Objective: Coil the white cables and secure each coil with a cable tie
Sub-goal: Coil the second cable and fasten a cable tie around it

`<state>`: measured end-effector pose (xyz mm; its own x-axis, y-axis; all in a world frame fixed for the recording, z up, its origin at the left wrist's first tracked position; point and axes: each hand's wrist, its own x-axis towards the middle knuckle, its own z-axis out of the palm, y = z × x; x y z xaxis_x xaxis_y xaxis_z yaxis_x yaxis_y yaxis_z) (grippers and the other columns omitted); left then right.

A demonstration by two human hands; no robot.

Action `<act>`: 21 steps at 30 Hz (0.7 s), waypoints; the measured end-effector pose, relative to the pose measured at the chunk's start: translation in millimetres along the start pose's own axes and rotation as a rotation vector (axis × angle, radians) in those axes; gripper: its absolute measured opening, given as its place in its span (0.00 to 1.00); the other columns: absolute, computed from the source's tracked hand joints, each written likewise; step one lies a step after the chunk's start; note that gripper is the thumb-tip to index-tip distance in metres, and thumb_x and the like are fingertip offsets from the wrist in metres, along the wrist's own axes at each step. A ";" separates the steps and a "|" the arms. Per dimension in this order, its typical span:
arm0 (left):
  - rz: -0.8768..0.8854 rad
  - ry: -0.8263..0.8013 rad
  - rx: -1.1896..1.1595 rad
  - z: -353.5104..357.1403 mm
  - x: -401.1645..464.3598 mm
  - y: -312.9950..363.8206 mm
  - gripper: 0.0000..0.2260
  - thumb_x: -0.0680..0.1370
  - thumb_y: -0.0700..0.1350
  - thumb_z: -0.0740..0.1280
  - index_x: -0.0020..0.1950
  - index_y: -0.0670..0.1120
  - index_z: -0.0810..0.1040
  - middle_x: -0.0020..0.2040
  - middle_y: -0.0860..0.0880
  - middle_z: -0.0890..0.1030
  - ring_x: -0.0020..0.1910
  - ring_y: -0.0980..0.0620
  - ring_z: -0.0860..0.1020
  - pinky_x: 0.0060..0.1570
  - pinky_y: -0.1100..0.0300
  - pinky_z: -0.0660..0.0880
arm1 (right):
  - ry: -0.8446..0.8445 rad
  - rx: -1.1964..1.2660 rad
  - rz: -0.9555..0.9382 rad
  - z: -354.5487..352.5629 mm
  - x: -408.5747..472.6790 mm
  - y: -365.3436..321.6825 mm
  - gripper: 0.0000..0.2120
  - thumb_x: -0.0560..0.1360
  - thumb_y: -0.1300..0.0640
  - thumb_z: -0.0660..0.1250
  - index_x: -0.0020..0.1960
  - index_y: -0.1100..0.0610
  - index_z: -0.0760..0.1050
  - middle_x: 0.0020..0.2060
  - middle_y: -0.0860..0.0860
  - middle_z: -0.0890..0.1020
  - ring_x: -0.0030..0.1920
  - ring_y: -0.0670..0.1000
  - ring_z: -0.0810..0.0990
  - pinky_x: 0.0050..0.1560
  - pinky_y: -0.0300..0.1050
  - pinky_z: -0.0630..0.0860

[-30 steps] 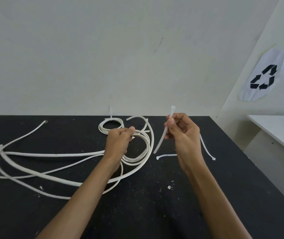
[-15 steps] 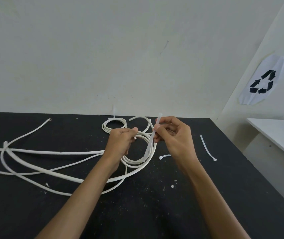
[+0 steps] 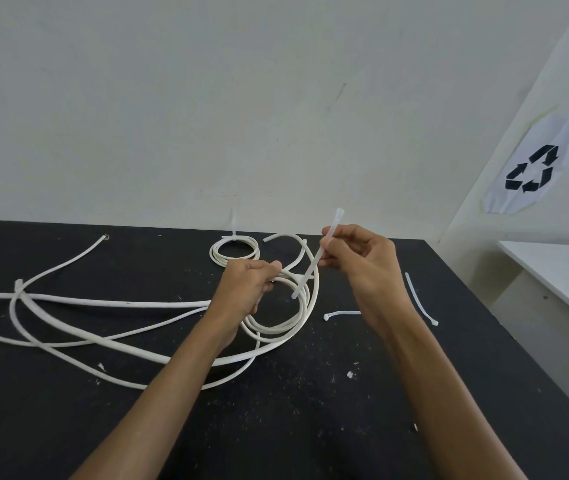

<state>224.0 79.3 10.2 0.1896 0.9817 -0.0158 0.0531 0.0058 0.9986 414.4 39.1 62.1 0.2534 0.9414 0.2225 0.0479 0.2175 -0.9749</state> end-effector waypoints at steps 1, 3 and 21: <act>-0.002 -0.003 -0.003 -0.2 0.1 0.0 0.16 0.84 0.46 0.69 0.36 0.45 0.82 0.34 0.42 0.64 0.25 0.53 0.60 0.22 0.68 0.61 | -0.001 0.012 0.004 -0.4 1.3 -0.6 0.03 0.81 0.66 0.72 0.51 0.63 0.85 0.43 0.56 0.88 0.41 0.53 0.86 0.50 0.47 0.85; -0.004 -0.018 -0.007 -0.8 0.0 0.4 0.17 0.84 0.47 0.70 0.34 0.47 0.82 0.33 0.44 0.65 0.26 0.53 0.60 0.23 0.65 0.59 | -0.005 0.031 0.011 -1.4 2.5 -1.8 0.03 0.81 0.65 0.72 0.50 0.63 0.85 0.42 0.55 0.88 0.40 0.52 0.85 0.49 0.46 0.84; 0.187 -0.244 0.027 6.9 -11.7 24.0 0.18 0.85 0.44 0.68 0.35 0.49 0.82 0.29 0.50 0.63 0.28 0.54 0.61 0.29 0.64 0.60 | 0.059 -0.180 0.101 -5.5 4.8 12.2 0.05 0.83 0.61 0.71 0.52 0.63 0.84 0.39 0.59 0.88 0.38 0.55 0.88 0.47 0.50 0.87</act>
<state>229.8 66.6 34.0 0.4284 0.8906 0.1529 0.0204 -0.1787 0.9837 421.5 44.9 51.1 0.3219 0.9380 0.1283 0.1899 0.0687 -0.9794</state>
